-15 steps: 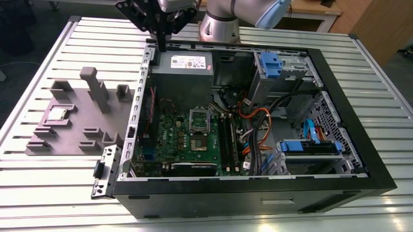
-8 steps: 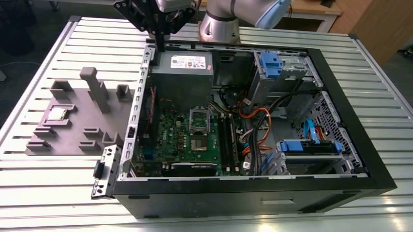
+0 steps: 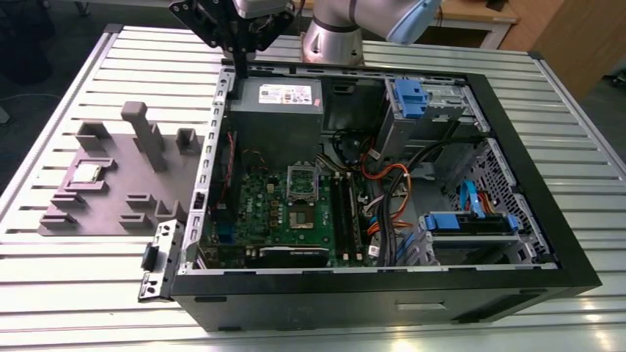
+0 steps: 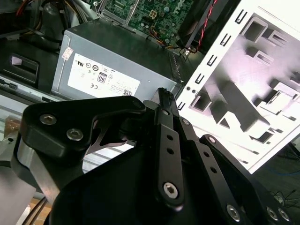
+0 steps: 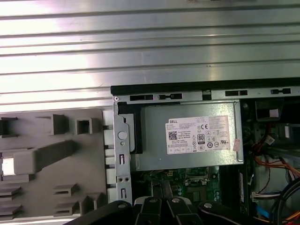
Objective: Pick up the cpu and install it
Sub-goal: 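Reach for the cpu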
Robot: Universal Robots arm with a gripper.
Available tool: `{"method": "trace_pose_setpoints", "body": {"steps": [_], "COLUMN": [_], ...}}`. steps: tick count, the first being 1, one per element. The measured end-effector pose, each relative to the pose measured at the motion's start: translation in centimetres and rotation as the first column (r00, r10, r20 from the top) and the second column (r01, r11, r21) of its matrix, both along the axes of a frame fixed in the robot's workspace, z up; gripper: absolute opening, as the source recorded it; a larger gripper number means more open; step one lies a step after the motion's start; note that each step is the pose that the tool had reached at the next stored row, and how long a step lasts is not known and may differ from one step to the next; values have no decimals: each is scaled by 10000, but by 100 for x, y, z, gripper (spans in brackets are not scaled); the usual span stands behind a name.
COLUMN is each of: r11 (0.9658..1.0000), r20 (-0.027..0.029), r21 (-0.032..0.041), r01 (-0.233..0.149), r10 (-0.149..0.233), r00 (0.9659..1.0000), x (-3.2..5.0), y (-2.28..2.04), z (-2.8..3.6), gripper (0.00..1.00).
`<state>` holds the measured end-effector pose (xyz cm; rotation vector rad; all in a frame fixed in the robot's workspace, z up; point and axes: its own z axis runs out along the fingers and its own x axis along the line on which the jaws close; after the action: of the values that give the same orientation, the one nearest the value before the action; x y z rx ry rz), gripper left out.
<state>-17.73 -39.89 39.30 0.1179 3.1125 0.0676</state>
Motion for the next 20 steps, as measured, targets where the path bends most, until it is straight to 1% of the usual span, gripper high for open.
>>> {"method": "trace_pose_setpoints", "body": {"steps": [20], "r11": [10000], "r20": [0], "r21": [0], "r01": [0], "r10": [0], "r00": [10000], "x": [-66], "y": [0], "z": [0], "gripper": [11]}}
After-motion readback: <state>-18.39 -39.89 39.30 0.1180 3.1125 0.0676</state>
